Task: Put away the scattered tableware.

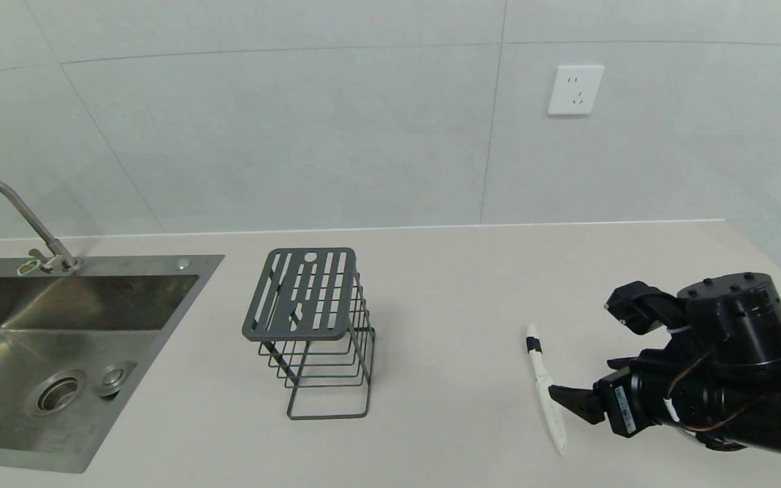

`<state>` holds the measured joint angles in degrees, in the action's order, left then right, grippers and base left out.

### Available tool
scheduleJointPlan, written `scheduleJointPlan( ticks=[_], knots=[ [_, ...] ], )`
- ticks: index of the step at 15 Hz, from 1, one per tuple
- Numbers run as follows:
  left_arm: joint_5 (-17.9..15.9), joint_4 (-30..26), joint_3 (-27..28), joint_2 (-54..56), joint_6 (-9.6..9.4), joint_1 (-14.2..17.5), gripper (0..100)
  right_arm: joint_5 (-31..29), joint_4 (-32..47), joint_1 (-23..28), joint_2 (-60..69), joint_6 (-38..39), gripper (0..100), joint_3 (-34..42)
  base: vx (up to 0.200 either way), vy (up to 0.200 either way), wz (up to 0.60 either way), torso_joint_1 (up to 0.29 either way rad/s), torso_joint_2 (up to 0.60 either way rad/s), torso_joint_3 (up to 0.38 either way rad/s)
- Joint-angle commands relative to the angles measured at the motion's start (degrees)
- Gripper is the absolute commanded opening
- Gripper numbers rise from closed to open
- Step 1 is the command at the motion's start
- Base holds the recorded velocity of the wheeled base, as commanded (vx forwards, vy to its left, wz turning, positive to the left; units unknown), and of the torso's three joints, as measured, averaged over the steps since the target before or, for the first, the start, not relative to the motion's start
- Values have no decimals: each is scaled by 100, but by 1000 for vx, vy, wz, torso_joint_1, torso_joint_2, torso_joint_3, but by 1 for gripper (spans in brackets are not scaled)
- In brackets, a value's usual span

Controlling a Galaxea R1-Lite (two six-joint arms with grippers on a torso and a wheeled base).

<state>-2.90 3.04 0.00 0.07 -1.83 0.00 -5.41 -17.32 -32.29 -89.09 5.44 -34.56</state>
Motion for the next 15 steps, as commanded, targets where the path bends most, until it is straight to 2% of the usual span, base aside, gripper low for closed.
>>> scheduleJointPlan(
  ticks=[1, 3, 7, 11, 15],
  knots=[
    [0, 4, 0, -7, -2, 0, 100, -135, 1, -84, -337, 10, 100, -60, 0, 0, 0, 0, 0, 0],
    [0, 4, 0, -7, -2, 0, 100, -364, 1, -146, -487, 10, 100, -156, 0, 0, 0, 0, 0, 0],
    [0, 4, 0, -7, 7, 0, 100, -417, 1, -155, -935, 19, 100, -446, 0, 0, 0, 0, 0, 0],
    [0, 4, 0, -7, -19, 0, 100, -663, 36, -198, -1453, 379, 100, -719, 0, 0, 0, 0, 0, 0],
    [0, 4, 0, -7, -19, 0, 100, -812, 634, -242, -1779, 792, 100, -1141, 0, 0, 0, 0, 0, 0]
  ],
)
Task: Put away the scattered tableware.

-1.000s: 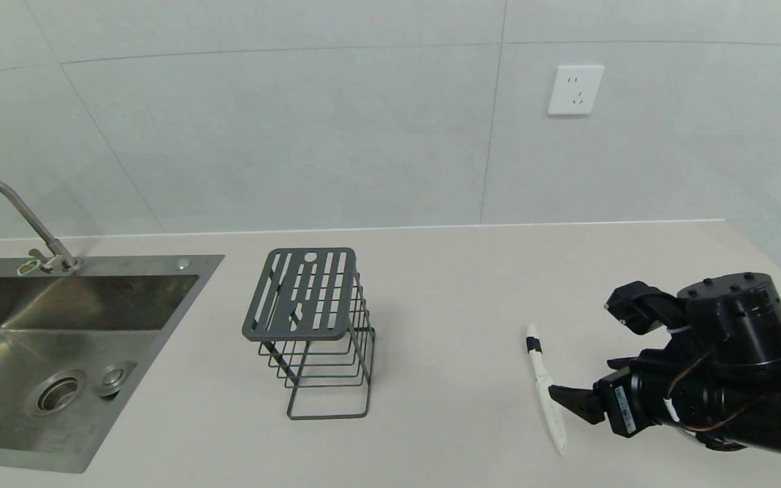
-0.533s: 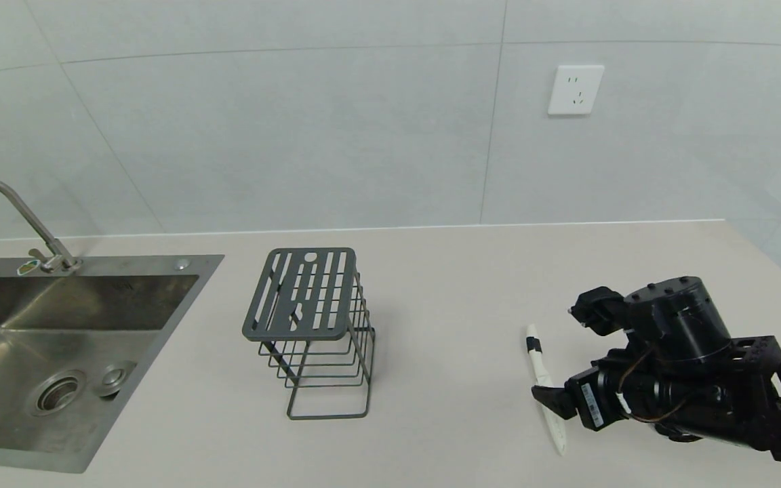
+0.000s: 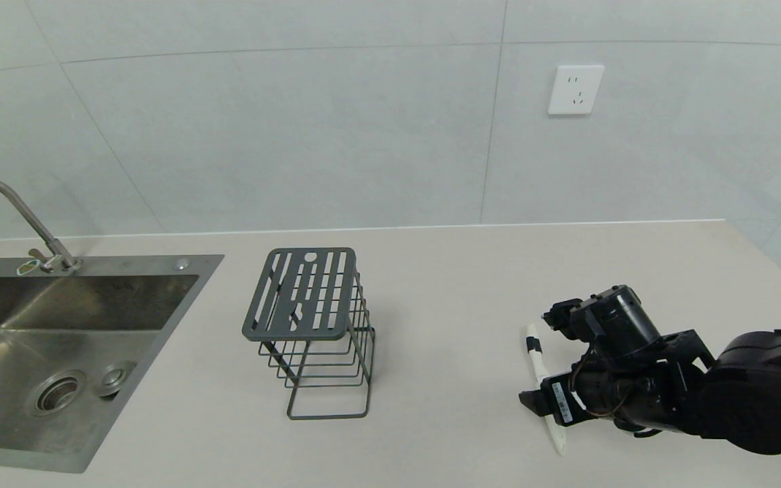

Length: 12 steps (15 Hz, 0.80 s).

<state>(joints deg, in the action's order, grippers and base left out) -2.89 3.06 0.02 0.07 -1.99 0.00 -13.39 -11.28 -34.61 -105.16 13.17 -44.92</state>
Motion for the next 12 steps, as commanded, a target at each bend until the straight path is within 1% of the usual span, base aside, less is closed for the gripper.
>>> scheduleJointPlan(
  ticks=[1, 7, 10, 12],
  knots=[
    [-1, 2, -2, -7, -3, 0, 100, -33, 47, -2, -242, 28, 100, -166, 0, 0, 0, 0, 0, 0],
    [-1, 2, -2, -7, 5, 0, 100, -50, 11, 33, -629, 98, 100, -289, 0, 0, 0, 0, 0, 0],
    [-1, 2, -2, -7, 5, 0, 100, -85, -358, 253, -822, 46, 100, -377, 0, 0, 0, 0, 0, 0],
    [-1, 2, -2, -7, 5, 0, 100, -112, -410, 306, -849, 28, 100, -377, 0, 0, 0, 0, 0, 0]
  ],
)
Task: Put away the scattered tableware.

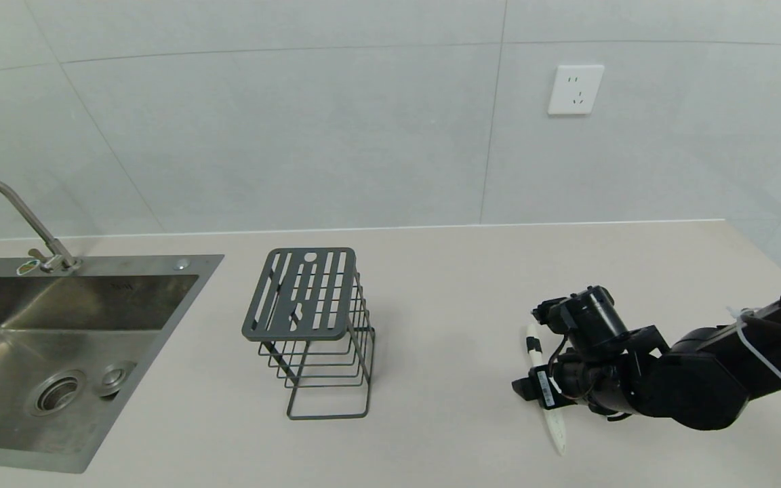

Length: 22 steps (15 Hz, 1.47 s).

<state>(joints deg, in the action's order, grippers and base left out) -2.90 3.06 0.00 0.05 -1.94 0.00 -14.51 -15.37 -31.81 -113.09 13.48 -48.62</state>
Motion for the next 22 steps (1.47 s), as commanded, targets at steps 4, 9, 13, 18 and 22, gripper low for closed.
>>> scheduleJointPlan(
  ticks=[4, 9, 13, 18, 22],
  knots=[
    [0, 2, 0, -5, 9, 0, 100, -52, -18, 25, -143, -4, 100, -113, 0, 0, 0, 0, 0, 0],
    [0, 2, 0, -5, 18, 0, 100, -158, -18, -10, -301, -100, 100, -227, 0, 0, 0, 0, 0, 0],
    [0, 2, 0, -5, 18, 0, 100, -158, -18, -1, -371, -100, 100, -254, 0, 0, 0, 0, 0, 0],
    [0, 2, 0, -5, 18, 0, 100, -167, -10, 25, -626, -100, 0, -104, 0, 0, 0, 0, 0, 0],
    [-9, 2, 0, -5, 0, 0, 100, -167, -18, 25, -328, -109, 0, -262, 0, 0, 0, 0, 0, 0]
  ],
)
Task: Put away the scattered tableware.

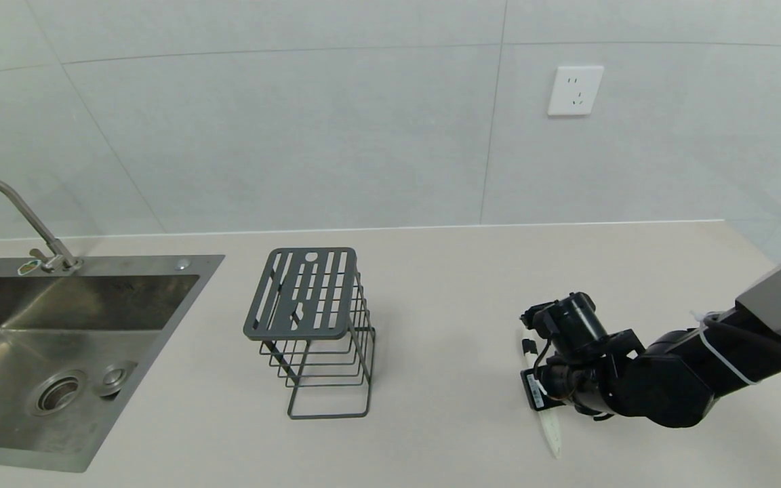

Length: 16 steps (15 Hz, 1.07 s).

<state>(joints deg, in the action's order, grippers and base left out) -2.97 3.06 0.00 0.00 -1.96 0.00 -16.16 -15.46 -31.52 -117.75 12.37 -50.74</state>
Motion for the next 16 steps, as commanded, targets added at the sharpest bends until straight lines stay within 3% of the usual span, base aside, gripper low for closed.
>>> scheduleJointPlan(
  ticks=[1, 8, 14, 16],
  knots=[
    [-28, 2, 0, 0, -6, 0, 100, -1, -10, -3, 305, -33, 0, -59, 0, 0, 0, 0, 0, 0],
    [-151, 2, 0, 0, -6, 0, 100, 122, -80, -56, 1333, -473, 0, -112, 0, 0, 0, 0, 0, 0],
    [-379, -7, 0, 0, 29, 0, 100, 553, -353, -91, 2327, -1844, 0, 134, 0, 0, 0, 0, 0, 0],
    [-450, -16, 0, 0, 29, 0, 100, 658, -353, -346, 2643, -1984, 0, 196, 0, 0, 0, 0, 0, 0]
  ],
)
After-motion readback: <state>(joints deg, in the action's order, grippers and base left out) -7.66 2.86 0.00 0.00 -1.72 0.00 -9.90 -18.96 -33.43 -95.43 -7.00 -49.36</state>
